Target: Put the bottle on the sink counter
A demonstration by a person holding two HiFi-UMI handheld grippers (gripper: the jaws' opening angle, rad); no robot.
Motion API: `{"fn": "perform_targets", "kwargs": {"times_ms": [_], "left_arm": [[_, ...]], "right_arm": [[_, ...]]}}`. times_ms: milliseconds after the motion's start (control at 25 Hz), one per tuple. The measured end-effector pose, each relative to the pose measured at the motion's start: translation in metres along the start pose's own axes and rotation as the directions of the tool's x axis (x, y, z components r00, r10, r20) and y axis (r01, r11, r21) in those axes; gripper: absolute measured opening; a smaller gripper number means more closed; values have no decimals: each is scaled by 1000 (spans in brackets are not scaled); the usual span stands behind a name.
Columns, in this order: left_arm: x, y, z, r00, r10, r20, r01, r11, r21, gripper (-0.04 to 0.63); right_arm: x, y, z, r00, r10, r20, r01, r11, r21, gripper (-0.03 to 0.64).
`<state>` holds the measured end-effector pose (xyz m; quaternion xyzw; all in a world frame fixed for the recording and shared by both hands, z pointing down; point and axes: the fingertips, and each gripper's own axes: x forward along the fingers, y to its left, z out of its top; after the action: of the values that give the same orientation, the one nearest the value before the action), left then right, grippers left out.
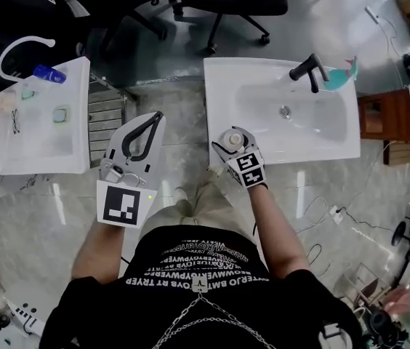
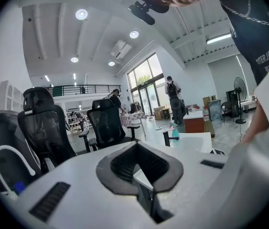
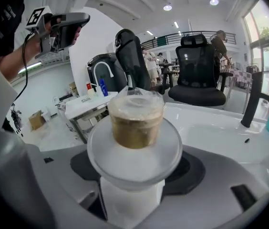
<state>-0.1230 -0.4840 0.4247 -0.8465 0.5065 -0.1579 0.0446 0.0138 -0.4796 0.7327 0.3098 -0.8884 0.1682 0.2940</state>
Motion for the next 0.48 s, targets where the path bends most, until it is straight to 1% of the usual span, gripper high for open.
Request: {"fn": "perform_targets", "kwargs": {"times_ms": [80,200,320,480], "left_arm": [[3,-6,-12,1000,-5,-14,5,1000,-1,6],[5,-15,-26,999,-14,-34,15,1000,19,6],[4,-20,-35,999,-7,-54,7,1000,-2,6],[-3,-26,-43,997,-5,-72,5,1000,9,6]], "right_arm": [[7,-1,-6,1000,-2,-5,2,1000,-19,333],[12,-3,-19,1000,-7,-28,7,1000,-31,333],[16,-5,-31,999,-17,-37,16,1000,-19,334],[19,1,-34,999,-28,-42,25,997,-76,333]]}}
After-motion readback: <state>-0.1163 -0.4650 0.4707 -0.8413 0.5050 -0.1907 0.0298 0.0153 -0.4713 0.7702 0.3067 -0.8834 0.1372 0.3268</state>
